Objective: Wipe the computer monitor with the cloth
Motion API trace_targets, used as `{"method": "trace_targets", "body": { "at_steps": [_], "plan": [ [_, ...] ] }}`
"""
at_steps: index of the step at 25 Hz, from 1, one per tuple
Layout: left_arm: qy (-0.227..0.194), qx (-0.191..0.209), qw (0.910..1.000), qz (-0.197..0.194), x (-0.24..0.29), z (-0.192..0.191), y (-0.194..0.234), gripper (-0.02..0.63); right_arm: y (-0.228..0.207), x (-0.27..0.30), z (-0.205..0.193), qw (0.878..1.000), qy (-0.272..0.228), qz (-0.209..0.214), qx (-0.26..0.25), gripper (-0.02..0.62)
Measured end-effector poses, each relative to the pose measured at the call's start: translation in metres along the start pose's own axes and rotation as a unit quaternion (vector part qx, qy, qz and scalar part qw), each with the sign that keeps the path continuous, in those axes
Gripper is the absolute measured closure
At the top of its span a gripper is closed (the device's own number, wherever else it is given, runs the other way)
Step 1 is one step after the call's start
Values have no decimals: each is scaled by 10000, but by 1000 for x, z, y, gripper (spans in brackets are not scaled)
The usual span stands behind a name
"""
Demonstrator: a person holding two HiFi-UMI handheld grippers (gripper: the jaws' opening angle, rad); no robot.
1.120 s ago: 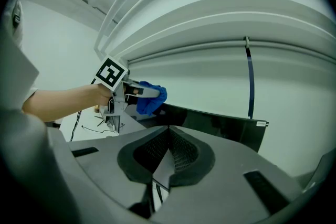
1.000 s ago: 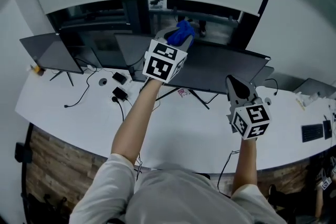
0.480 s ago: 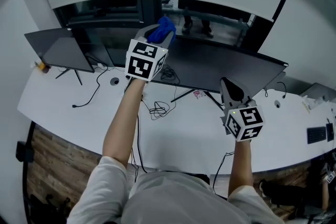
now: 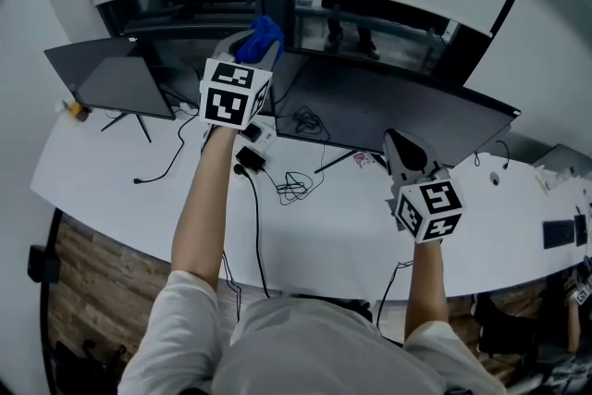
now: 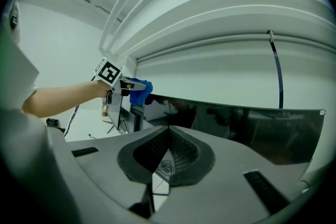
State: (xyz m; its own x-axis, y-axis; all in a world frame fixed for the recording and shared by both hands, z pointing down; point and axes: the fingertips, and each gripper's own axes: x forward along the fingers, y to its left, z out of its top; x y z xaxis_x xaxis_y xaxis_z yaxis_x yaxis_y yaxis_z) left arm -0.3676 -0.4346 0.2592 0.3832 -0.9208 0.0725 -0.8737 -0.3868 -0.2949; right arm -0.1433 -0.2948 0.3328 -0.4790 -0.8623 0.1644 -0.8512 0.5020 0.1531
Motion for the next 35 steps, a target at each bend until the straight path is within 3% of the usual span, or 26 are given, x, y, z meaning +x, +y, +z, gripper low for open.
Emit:
{"method": "trace_targets", "body": {
  "at_steps": [10, 14, 20, 25, 35],
  "plan": [
    [94, -289, 9995, 56, -7, -26, 22, 472, 12, 7, -3, 9999, 117, 29, -72, 581],
    [259, -452, 9985, -136, -2, -53, 14, 472, 15, 9, -9, 9998, 157, 57, -61, 581],
    [190, -505, 9977, -412, 3, -77, -1, 472, 19, 12, -23, 9995, 283, 121, -35, 581],
    [540, -481, 9957, -571, 9, -108, -16, 472, 25, 16, -36, 9989, 430, 176, -6, 581],
    [1156, -833, 9875, -673, 24, -185, -41, 472, 16, 19, -64, 9972, 726, 161, 50, 581]
  ]
}}
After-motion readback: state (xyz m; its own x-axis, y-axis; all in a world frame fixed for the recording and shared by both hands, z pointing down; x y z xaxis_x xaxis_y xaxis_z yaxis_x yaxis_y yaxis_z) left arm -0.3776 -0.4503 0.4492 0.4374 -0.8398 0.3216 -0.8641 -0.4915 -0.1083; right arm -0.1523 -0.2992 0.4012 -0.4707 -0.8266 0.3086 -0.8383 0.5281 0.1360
